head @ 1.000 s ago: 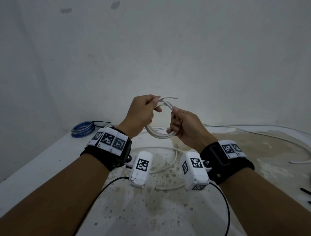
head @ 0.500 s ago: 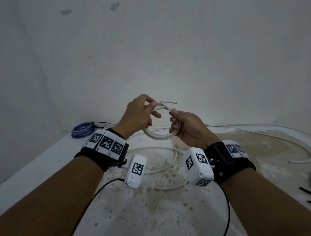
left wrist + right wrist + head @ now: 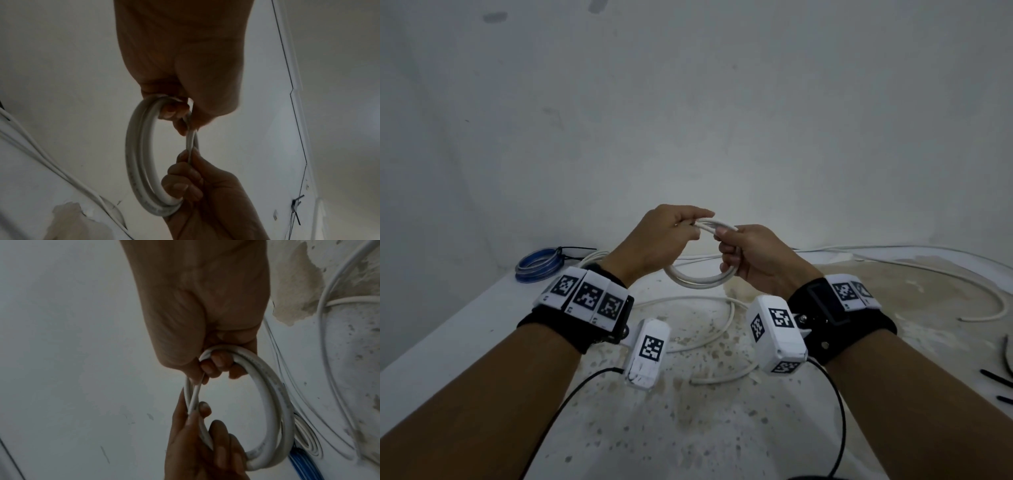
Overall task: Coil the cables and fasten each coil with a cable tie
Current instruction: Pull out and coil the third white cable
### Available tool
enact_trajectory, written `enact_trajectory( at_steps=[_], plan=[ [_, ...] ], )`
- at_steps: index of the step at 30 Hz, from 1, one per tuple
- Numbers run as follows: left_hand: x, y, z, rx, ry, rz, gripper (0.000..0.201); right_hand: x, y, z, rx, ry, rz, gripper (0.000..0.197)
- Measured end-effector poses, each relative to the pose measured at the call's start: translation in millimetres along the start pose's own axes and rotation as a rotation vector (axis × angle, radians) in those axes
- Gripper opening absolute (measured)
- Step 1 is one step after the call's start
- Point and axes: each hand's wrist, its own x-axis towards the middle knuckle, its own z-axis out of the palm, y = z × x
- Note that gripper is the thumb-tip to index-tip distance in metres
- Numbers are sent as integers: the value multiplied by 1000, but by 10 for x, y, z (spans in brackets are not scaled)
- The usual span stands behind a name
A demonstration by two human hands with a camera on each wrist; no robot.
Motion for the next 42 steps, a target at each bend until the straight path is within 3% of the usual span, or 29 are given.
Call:
enact_trajectory(
  at_steps=[2,4,7,9,12,17,21,30,35,42],
  plan=[
    [-8,-10,40,12,23,30,27,3,18,3,-28,6,-21,12],
    [5,-51,85,78,149,86,24,1,8,11,-25,-10,-31,14],
    [24,-94,146,116,295,117,21,-5,-37,25,69,-28,10,39],
    [21,-106,178,131,319,108,21,1,-52,29,53,17,18,44],
    [28,-88,180,167,214,60,22,11,-43,42,-38,55,4,38],
    [63,-53,135,-5,12,-109,20,47,-54,22,-155,45,-36,35],
    [58,-43,150,-72,43,-138,27,45,-44,8,-152,40,-19,35],
    [17,-21,234,-192,147,-224,18,0,-60,24,-119,65,39,30],
    [25,57,280,-209,36,-280,23,-114,-80,-37,-163,79,42,22],
    [40,292,581,-220,30,-227,23,-366,-141,-311,-186,175,3,20]
  ],
)
